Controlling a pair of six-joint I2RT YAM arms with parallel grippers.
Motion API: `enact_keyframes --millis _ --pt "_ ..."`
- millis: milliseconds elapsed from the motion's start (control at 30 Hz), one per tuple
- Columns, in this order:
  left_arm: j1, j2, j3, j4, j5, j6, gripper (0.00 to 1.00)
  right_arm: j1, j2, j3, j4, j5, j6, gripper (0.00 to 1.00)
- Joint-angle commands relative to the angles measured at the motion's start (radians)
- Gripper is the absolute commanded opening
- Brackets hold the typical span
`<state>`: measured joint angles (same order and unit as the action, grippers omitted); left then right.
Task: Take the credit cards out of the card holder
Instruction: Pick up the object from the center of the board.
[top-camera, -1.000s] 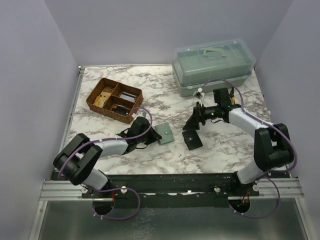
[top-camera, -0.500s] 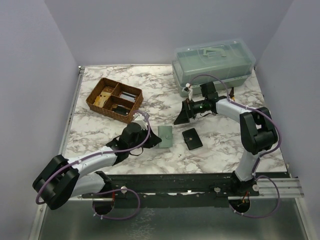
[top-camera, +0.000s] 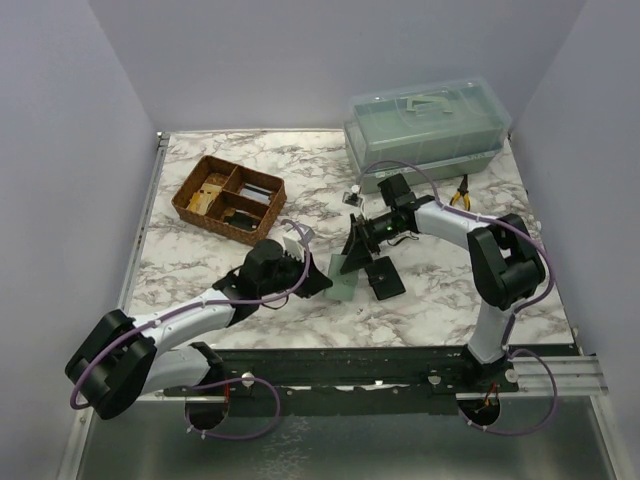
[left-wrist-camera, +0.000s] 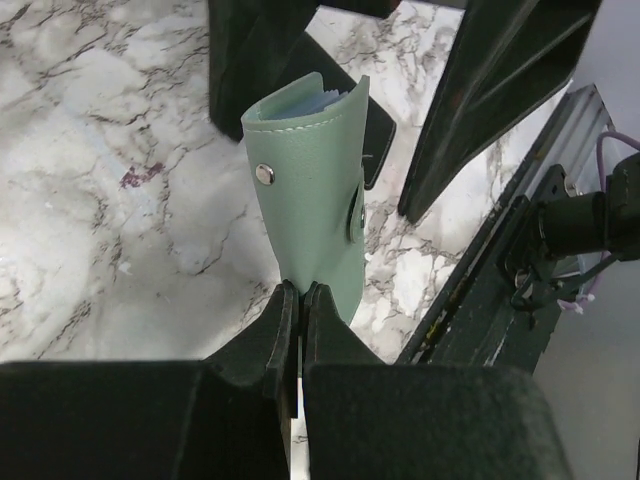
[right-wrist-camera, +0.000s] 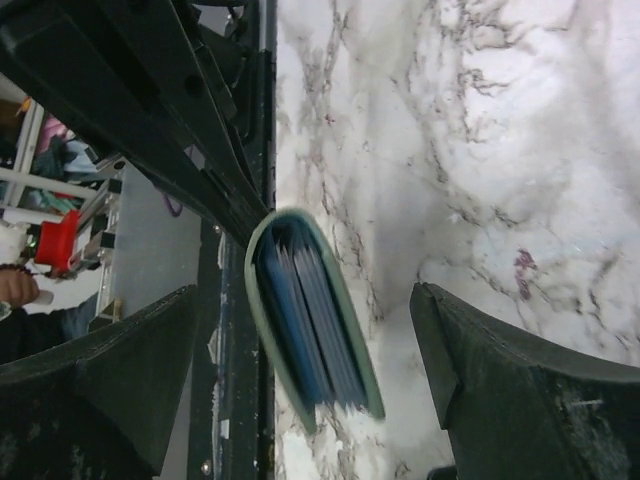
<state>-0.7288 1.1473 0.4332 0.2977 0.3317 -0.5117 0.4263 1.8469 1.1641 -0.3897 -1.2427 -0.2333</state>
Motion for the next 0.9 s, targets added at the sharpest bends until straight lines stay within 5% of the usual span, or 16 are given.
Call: enact_keyframes --millis 0,333,433,567,633,700,867 --pt "-0.006 0.016 0.054 0.038 0.097 0.056 0.00 0.031 0.048 0.060 -0.113 -0.065 -0.102 0.88" --pt "-0.003 0.038 0.109 -0.055 0.133 0.118 0.00 0.034 0.012 0.078 -0.161 -0.118 -0.145 0.59" --pt "0.000 0.042 0.130 -0.089 0.132 0.138 0.00 0.034 0.018 0.097 -0.217 -0.127 -0.196 0.45" --pt "0.007 0.038 0.145 -0.104 0.097 0.142 0.00 0.034 -0.002 0.110 -0.256 -0.140 -0.231 0.16" --pt "0.008 0.018 0.148 -0.107 0.041 0.120 0.15 0.033 -0.026 0.108 -0.251 -0.130 -0.227 0.07" --pt "0.008 -0.021 0.149 -0.116 -0.078 0.064 0.42 0.031 -0.059 0.089 -0.197 -0.101 -0.182 0.02" --pt "0.010 -0.183 0.105 -0.103 -0.276 -0.042 0.95 -0.011 -0.149 -0.018 0.036 0.013 0.057 0.00"
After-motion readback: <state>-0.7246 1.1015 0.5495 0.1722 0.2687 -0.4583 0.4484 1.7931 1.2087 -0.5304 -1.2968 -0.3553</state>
